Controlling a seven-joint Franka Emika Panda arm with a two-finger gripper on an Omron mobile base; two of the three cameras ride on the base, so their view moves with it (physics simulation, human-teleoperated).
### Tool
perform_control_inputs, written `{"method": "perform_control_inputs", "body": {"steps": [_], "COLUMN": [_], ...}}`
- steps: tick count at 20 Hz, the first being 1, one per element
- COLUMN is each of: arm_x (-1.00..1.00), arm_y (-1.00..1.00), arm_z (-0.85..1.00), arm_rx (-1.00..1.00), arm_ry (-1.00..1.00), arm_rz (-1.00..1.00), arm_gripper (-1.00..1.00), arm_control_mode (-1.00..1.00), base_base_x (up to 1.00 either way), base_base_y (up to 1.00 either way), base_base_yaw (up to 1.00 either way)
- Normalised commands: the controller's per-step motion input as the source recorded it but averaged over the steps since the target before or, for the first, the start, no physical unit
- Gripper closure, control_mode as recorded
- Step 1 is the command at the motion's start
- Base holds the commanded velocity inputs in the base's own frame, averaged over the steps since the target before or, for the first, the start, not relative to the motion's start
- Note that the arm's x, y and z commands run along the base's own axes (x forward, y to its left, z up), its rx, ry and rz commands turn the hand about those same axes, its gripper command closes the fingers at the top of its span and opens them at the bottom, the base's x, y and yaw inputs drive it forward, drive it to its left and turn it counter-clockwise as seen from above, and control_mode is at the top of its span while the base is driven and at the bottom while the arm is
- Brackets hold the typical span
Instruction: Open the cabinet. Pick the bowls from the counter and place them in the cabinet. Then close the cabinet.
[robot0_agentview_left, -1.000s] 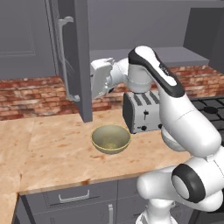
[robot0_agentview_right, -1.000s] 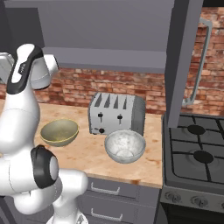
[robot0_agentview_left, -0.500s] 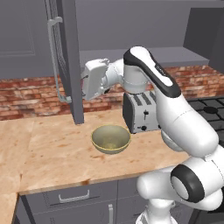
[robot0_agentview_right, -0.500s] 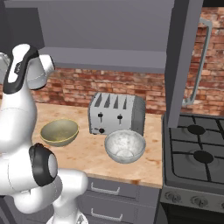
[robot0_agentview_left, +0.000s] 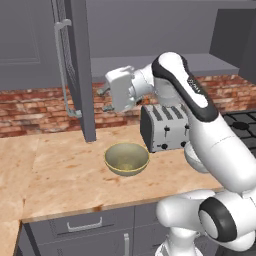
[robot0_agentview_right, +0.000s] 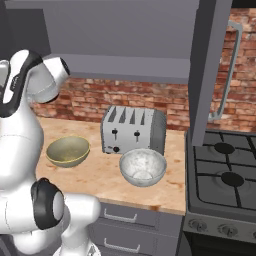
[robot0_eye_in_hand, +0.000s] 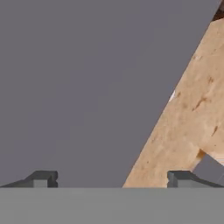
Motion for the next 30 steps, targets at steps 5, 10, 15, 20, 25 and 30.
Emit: {"method": "perform_control_inputs", "body": {"steps": [5, 10, 15, 20, 25, 30], "arm_x": [0.0, 0.03, 0.2, 0.24, 0.06, 0.0], "arm_y": [-0.89, -0.61, -0.31, -0.26, -0.23, -0.23], "arm_z": [-0.19, -0.33, -0.43, -0.27, -0.32, -0.41], "arm_rx": [-0.21, -0.19, -0.14, 0.0, 0.0, -0.03], "arm_ry": [0.0, 0.0, 0.0, 0.11, 0.13, 0.14], "arm_rz": [-0.26, -0.18, -0.12, -0.14, -0.14, -0.14], "arm_gripper": [-1.0, -1.0, -1.0, -1.0, -1.0, -1.0], "arm_control_mode": [-1.0, -1.0, -1.0, -1.0, -1.0, -1.0], "base_base_x": [0.0, 0.0, 0.0, 0.0, 0.0, 0.0], "base_base_y": [0.0, 0.0, 0.0, 0.0, 0.0, 0.0], "base_base_yaw": [0.0, 0.0, 0.0, 0.0, 0.0, 0.0]}}
